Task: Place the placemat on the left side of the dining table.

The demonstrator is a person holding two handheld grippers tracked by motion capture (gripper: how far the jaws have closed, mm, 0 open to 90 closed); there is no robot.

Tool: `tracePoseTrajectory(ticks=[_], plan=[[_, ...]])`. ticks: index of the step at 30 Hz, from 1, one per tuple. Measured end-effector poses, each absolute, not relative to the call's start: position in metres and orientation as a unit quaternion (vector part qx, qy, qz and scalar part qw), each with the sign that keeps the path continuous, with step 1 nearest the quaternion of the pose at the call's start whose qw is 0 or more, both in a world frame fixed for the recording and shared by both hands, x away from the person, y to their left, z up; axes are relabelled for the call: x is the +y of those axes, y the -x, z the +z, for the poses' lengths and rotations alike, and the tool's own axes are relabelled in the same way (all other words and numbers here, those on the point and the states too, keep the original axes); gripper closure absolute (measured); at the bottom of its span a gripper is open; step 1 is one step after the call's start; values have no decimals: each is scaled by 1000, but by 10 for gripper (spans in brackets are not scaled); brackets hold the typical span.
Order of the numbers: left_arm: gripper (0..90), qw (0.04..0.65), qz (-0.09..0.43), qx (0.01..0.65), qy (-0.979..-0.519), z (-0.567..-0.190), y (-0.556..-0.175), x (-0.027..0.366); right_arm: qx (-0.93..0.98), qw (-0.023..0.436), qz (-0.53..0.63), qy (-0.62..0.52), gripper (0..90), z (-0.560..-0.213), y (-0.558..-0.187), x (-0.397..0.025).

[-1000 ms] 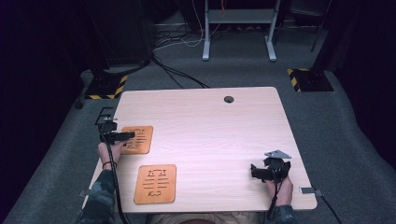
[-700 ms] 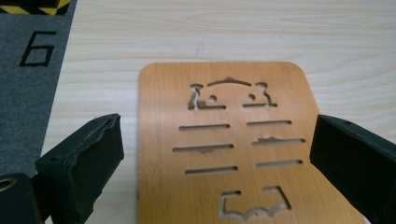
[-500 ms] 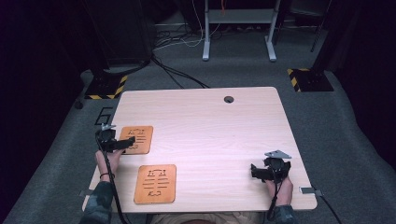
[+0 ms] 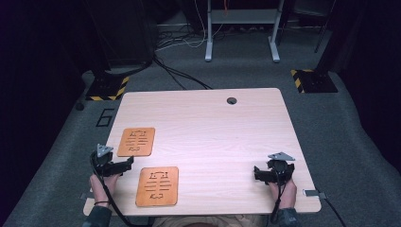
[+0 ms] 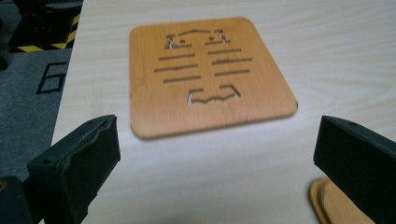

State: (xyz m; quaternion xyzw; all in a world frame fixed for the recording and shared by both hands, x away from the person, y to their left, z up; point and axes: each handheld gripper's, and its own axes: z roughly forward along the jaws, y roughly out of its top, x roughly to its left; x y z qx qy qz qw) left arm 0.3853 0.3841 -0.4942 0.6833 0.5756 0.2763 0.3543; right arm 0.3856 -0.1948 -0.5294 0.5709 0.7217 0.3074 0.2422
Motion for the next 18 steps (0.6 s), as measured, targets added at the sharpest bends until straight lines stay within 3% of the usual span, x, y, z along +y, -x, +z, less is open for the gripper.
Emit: tracePoseTrajectory(ticks=[9,13,18], plan=[[0,334,283,576,-690,-520,-360,387,722,243,307,-571,13,-529,-386,-195],[11,302,249,577,-717,-532,-364,388,721,242,306,-573,5,-530,-386,-195],[2,308,245,581,-712,-533,-365,389,719,243,304,-576,0,-530,-386,-195]])
